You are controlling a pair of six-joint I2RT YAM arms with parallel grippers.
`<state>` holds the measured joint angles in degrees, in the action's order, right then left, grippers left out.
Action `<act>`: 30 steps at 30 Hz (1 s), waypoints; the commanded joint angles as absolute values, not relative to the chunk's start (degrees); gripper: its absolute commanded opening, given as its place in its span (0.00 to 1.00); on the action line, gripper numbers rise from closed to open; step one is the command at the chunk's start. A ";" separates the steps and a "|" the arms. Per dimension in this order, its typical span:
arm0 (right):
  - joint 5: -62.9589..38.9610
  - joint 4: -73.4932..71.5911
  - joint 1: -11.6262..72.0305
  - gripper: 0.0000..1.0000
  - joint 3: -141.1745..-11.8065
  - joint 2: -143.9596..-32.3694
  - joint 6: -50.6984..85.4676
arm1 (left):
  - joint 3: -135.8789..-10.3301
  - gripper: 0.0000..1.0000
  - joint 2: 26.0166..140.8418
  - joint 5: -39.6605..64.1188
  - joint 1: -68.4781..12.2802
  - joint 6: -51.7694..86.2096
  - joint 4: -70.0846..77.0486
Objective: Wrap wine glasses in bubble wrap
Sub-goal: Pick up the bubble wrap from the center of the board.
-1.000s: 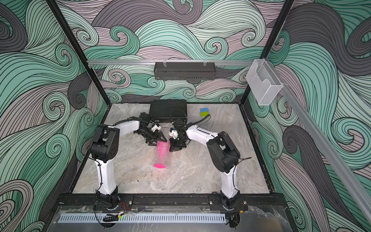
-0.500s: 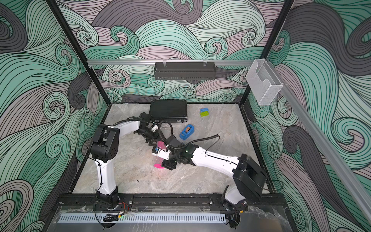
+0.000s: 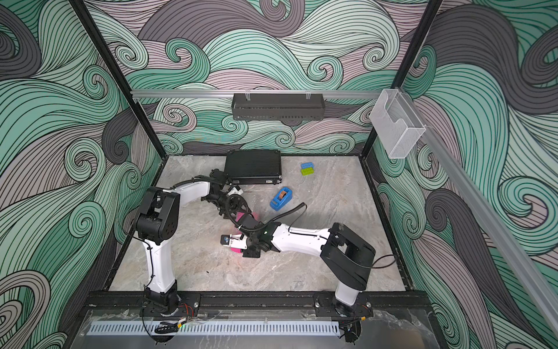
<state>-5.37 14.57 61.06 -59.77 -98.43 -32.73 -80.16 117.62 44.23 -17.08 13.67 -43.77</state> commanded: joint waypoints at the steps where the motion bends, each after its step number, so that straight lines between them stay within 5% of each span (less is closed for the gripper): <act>1: -1.61 11.22 60.55 0.00 -60.23 -98.56 -34.30 | -79.45 0.76 116.94 39.24 -18.25 13.45 -48.05; 5: 3.42 9.12 61.44 0.00 -58.33 -96.37 -35.92 | -81.86 0.88 110.94 42.58 -18.16 13.37 -50.38; 6: 5.12 8.63 61.86 0.00 -57.83 -95.84 -36.41 | -82.84 0.98 108.67 42.92 -18.21 12.47 -51.50; 15: 33.06 -11.72 67.55 0.00 -49.20 -94.16 -51.93 | -97.58 0.99 94.20 48.99 -15.36 3.42 -72.05; 24: 49.11 -50.01 68.99 0.00 -44.77 -105.23 -74.86 | -90.45 0.97 84.86 54.37 -5.95 10.86 -64.86; 30: 52.11 -64.21 68.99 0.00 -45.48 -109.94 -81.14 | -87.19 0.84 85.10 59.07 0.22 19.36 -59.09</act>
<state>47.53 -50.48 68.84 -45.06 -109.84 -76.05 -88.42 84.97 54.89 -1.39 14.26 -61.84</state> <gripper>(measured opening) 0.057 0.863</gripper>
